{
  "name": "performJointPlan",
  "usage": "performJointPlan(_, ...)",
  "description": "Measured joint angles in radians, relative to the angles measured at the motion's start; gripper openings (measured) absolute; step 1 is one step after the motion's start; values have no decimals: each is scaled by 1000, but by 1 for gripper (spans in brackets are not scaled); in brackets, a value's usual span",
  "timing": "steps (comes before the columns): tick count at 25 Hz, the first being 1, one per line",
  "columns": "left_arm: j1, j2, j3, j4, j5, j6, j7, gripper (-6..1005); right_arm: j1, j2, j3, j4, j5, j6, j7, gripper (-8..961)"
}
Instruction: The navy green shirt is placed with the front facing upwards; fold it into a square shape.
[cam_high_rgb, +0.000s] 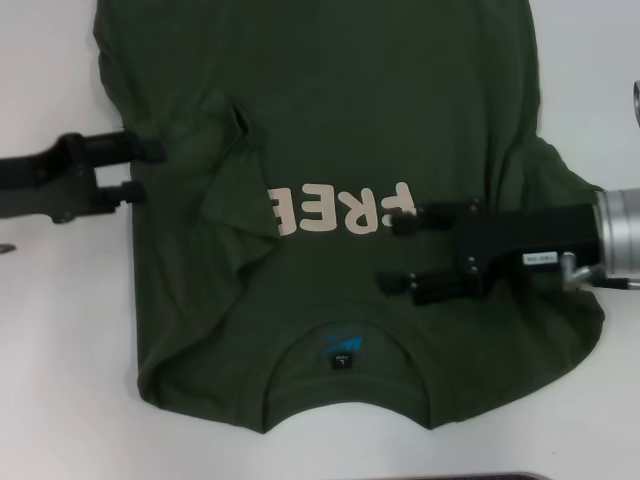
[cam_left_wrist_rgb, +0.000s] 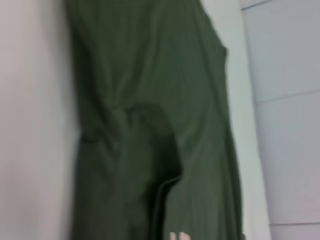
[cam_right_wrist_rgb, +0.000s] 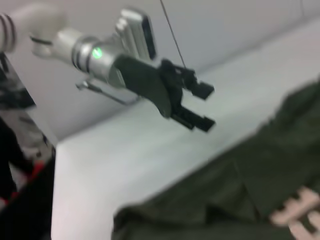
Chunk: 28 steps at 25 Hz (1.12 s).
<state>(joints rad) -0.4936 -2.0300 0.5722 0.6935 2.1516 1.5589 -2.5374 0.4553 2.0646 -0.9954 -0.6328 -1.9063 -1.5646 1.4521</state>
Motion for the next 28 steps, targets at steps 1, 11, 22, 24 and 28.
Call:
performJointPlan(1, 2, -5, 9, -4, 4, -22, -14, 769, 0, 0, 0, 0, 0, 0, 0, 893)
performJointPlan(11, -23, -32, 34, -72, 24, -119, -54, 763, -17, -15, 47, -12, -25, -12, 30, 892)
performJointPlan(22, -41, -50, 124, -77, 25, -194, -91, 763, -9, -11, 48, -13, -26, -14, 29, 891)
performJointPlan(24, -59, -58, 140, -84, 25, -215, -93, 763, -6, -10, 48, -14, -27, -14, 28, 890)
performJointPlan(28, -92, -58, 155, -123, 25, -241, -93, 764, -2, -9, 49, -15, -27, -10, 28, 890)
